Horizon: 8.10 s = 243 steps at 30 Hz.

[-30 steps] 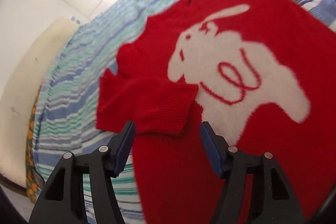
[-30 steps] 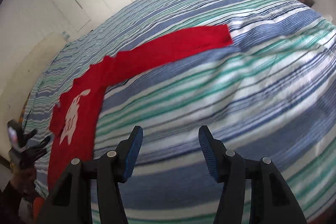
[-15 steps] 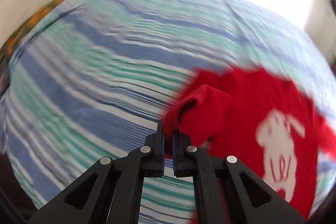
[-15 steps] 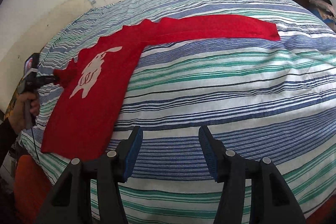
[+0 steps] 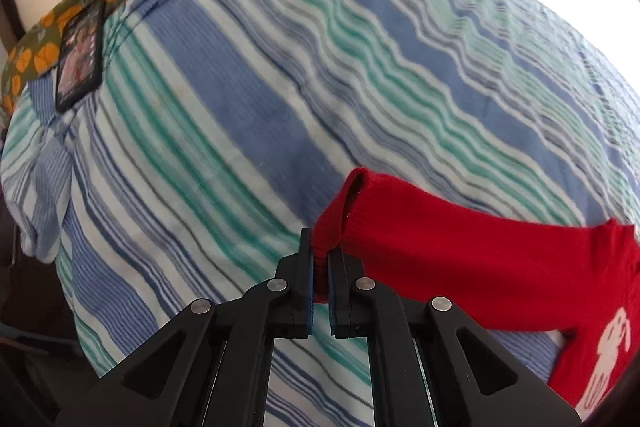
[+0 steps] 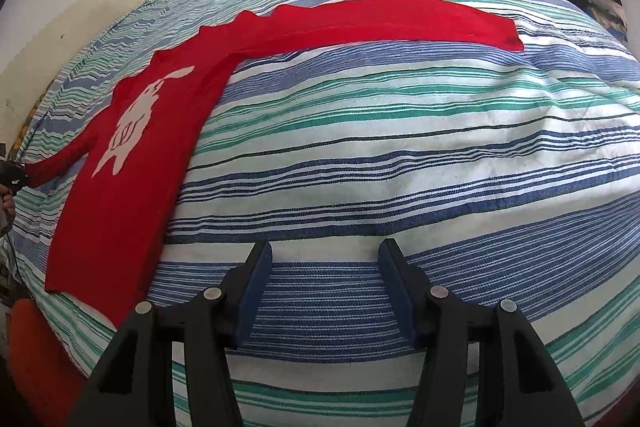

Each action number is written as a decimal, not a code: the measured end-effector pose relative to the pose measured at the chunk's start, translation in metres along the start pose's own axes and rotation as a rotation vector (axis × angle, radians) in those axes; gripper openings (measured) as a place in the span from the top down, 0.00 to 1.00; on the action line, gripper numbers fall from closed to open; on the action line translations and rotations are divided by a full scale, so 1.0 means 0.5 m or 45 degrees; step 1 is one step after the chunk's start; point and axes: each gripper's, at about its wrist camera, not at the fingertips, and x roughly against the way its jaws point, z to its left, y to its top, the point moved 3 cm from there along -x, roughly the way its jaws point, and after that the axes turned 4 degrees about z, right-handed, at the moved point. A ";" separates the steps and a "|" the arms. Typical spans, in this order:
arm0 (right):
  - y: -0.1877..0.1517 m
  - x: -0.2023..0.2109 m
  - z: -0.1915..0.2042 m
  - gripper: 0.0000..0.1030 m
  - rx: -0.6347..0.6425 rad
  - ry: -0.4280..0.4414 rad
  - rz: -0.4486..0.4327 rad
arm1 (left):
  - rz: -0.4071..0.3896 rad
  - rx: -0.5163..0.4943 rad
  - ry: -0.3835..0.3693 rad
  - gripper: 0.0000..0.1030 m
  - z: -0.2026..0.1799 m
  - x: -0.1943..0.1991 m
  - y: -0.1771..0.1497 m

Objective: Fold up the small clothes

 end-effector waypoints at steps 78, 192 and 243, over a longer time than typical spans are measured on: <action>-0.097 0.104 0.052 0.21 -0.200 0.160 -0.105 | -0.113 -0.460 -0.420 0.09 -0.064 0.318 -0.636; 0.296 -0.111 -0.383 0.31 -1.193 0.404 -0.286 | 0.006 -0.417 -0.188 0.09 -0.086 0.213 -0.613; 0.326 -0.073 0.145 0.42 0.100 0.030 -0.032 | 0.020 -0.358 -0.316 0.08 -0.063 0.206 -0.590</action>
